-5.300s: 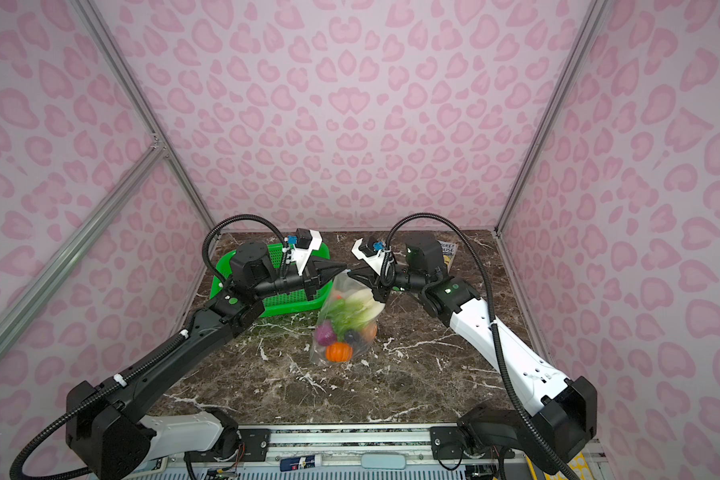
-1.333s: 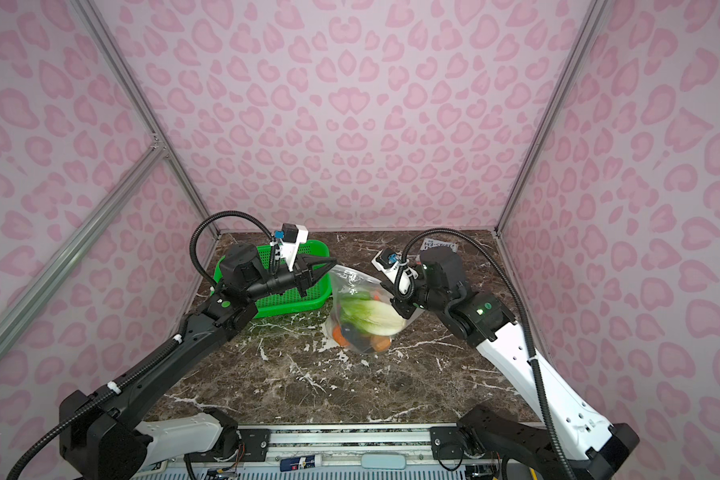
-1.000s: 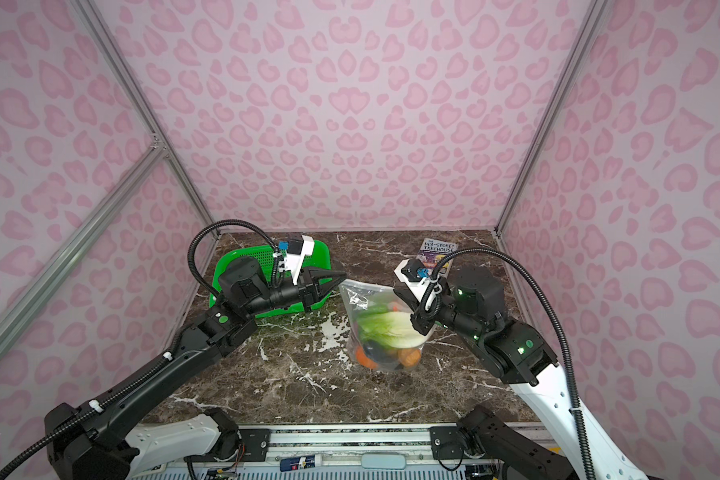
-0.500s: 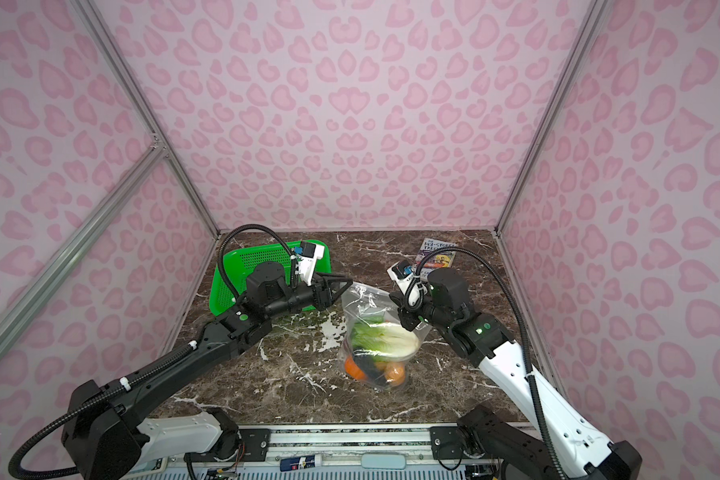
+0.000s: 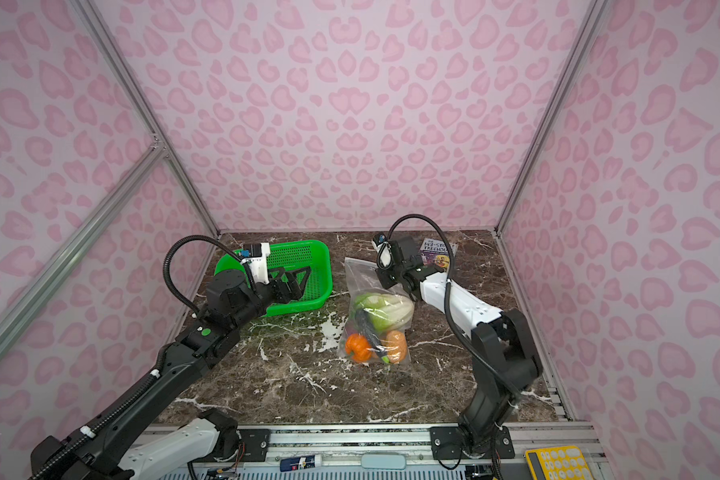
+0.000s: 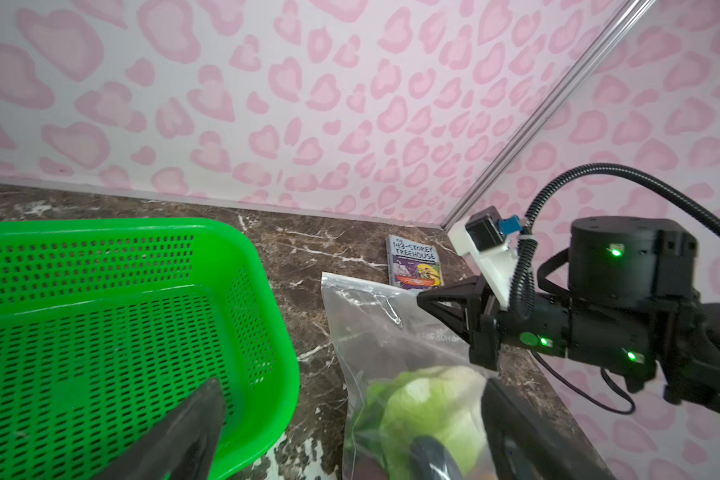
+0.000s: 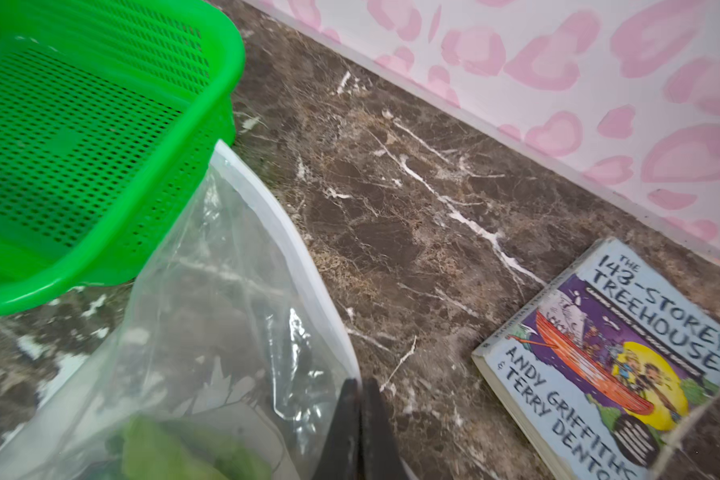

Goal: Place the food in the zip-top bag and seal the zipper
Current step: 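Lower the bag onto the table and open both grippers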

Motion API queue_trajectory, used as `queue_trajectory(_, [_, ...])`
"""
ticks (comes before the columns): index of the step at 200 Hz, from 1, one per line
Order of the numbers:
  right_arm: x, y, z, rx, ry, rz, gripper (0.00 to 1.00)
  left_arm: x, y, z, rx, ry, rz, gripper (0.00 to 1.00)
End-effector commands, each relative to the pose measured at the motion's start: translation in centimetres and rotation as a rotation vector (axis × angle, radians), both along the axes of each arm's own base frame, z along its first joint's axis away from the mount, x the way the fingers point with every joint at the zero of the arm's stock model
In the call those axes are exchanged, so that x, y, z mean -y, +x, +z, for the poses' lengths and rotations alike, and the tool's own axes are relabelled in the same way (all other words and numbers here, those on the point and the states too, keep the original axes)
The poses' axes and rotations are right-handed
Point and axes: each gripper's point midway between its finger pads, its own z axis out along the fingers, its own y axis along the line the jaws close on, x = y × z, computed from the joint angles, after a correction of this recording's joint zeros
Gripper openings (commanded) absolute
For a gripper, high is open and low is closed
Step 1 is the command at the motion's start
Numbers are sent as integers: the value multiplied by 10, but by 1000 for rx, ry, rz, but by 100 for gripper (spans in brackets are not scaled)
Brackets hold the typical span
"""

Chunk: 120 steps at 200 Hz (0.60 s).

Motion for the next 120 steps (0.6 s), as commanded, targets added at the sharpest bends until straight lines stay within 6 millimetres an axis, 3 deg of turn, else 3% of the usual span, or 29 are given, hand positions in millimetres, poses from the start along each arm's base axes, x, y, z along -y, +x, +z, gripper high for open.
queue_trajectory(1, [-2,24,-23,-19,-31,-47,0,-24,-3,-23,-52,44,96,98])
queue_trajectory(34, [-9,43,-35,-24,-21,-74,1,-50,-12,-46,-90,102,179,98])
queue_trajectory(45, [-7,44,-37,-32,-33,-86,22,-57,-13,-50,-93,113,208,98])
queue_trajectory(48, [-10,49,-24,-8,-24,-88,27,-59,-14,-50,-93,116,216,98])
queue_trajectory(61, [-7,50,-8,12,-21,-103,47,-66,-14,-51,-87,133,243,98])
queue_trajectory(67, [-5,50,1,26,-18,-108,62,-69,-13,-52,-86,146,256,98])
queue_trajectory(69, [-4,49,5,32,-17,-110,75,-70,-12,-51,-85,151,261,98])
queue_trajectory(70, [-4,49,5,32,-17,-110,75,-71,-12,-51,-86,153,264,98])
queue_trajectory(71, [-3,49,9,40,-16,-114,83,-71,-12,-51,-85,154,265,98])
queue_trajectory(76, [-1,47,20,57,-13,-121,97,-74,-11,-51,-84,163,278,98])
queue_trajectory(102, [20,31,72,139,-2,-166,98,-86,-1,-53,-85,196,333,98])
queue_trajectory(105, [25,25,65,127,-16,-173,98,-88,1,-53,-85,198,342,98])
queue_trajectory(120, [47,12,79,152,-19,-235,98,-98,12,-58,-84,237,390,98])
